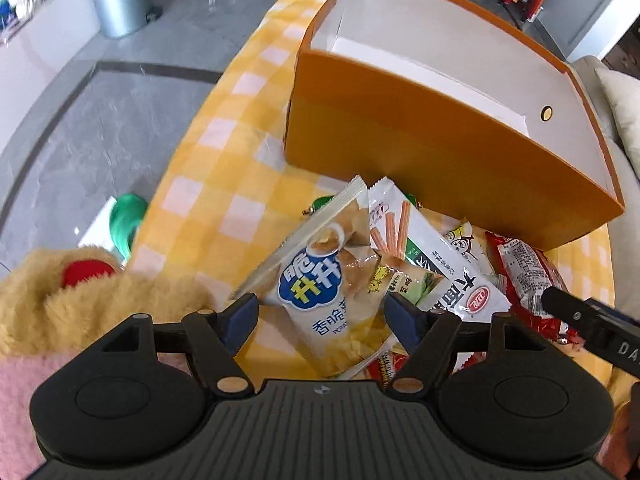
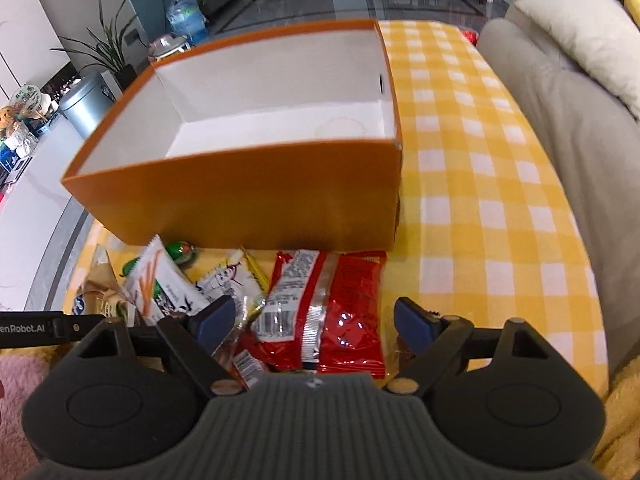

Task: Organize snacks
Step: 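Grasp the white-blue chip bag with left tool while right tool grasps red snack pack, then carry both packets into the orange box and open both tools to release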

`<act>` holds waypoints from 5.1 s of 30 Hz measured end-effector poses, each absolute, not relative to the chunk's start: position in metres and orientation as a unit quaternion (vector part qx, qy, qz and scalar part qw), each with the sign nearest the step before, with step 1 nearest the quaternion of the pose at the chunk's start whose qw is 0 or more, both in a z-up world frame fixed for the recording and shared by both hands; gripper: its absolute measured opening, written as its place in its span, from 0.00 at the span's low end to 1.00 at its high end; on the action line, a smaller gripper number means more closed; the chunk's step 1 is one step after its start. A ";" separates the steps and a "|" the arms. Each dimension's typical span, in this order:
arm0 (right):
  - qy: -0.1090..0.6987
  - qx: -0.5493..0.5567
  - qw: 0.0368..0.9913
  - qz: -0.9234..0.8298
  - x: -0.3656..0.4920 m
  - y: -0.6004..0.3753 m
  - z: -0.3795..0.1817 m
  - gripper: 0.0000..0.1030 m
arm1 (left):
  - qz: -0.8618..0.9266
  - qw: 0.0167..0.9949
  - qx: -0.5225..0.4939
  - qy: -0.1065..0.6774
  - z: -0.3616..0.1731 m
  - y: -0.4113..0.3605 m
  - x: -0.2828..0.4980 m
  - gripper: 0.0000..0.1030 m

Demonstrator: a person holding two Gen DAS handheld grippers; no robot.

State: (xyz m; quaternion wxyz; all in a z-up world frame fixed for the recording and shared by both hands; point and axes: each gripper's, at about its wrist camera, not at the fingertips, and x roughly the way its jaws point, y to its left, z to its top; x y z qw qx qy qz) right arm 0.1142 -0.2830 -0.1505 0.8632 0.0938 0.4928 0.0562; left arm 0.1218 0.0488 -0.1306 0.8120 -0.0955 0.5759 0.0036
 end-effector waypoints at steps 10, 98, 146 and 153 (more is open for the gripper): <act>0.513 0.120 0.847 0.066 0.126 -0.286 -0.178 0.71 | -0.005 0.803 -0.115 0.584 -0.146 0.048 0.127 0.81; 0.571 0.110 0.801 0.140 0.287 -0.221 -0.156 0.56 | -0.141 0.761 0.254 0.580 -0.114 -0.044 0.304 0.34; 0.450 -0.019 0.883 0.130 0.206 -0.210 -0.061 0.87 | -0.119 0.856 0.227 0.449 -0.024 -0.030 0.211 0.71; 0.400 -0.014 0.908 0.121 0.152 -0.219 -0.032 0.90 | -0.119 0.881 0.182 0.419 -0.006 -0.018 0.170 0.73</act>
